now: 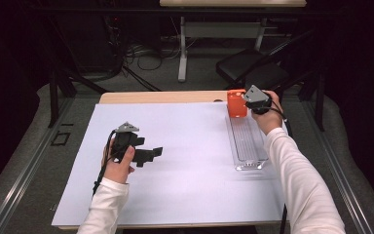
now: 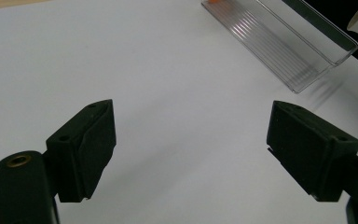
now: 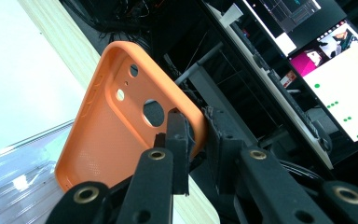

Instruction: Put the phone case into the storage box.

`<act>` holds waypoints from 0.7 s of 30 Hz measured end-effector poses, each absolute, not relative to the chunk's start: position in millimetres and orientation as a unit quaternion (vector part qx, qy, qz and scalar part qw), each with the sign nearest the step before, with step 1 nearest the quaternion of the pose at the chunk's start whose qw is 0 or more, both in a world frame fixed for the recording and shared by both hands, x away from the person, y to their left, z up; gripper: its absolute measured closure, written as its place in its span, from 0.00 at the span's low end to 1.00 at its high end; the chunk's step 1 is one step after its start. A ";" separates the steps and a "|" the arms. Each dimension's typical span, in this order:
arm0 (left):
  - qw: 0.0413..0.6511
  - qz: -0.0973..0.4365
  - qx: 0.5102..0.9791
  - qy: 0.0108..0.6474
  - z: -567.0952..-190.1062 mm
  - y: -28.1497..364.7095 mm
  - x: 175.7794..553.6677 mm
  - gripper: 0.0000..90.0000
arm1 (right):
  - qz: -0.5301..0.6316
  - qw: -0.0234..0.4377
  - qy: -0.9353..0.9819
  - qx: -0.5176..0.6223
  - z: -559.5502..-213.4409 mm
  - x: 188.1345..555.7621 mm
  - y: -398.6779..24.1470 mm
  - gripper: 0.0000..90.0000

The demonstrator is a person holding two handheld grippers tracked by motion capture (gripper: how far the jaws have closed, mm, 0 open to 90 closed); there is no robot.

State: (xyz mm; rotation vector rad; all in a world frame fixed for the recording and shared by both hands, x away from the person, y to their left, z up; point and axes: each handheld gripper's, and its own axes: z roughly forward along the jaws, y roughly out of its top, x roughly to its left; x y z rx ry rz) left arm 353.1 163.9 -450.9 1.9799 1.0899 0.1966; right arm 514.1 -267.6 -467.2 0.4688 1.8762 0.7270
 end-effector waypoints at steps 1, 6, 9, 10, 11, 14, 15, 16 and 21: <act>0.422 0.078 0.791 0.435 -451.0 164.0 353.2 0.18 | 0.302 0.513 0.780 0.195 -467.3 514.5 -267.6 0.89; 0.422 0.078 0.791 0.436 -451.6 163.5 353.3 0.18 | 0.293 0.517 0.779 0.199 -467.8 516.4 -268.0 0.89; 0.420 0.077 0.792 0.436 -452.3 162.8 353.6 0.18 | 0.290 0.518 0.777 0.210 -468.3 518.6 -270.1 0.88; 0.420 0.077 0.792 0.436 -452.5 162.5 353.6 0.18 | 0.292 0.517 0.775 0.215 -468.7 519.5 -271.2 0.88; 0.420 0.077 0.793 0.435 -452.6 162.6 353.8 0.18 | 0.295 0.517 0.774 0.219 -469.2 520.2 -272.1 0.88; 0.420 0.076 0.792 0.437 -453.6 161.8 354.1 0.18 | 0.288 0.521 0.773 0.220 -469.8 522.1 -272.6 0.88; 0.419 0.075 0.792 0.437 -453.8 161.7 354.3 0.18 | 0.287 0.521 0.774 0.220 -469.8 522.7 -272.6 0.87; 0.418 0.074 0.793 0.438 -454.2 161.6 354.5 0.18 | 0.283 0.523 0.774 0.219 -470.0 523.1 -272.5 0.87; 0.419 0.075 0.792 0.438 -454.5 160.8 355.4 0.18 | 0.261 0.536 0.772 0.221 -472.7 526.1 -273.8 0.86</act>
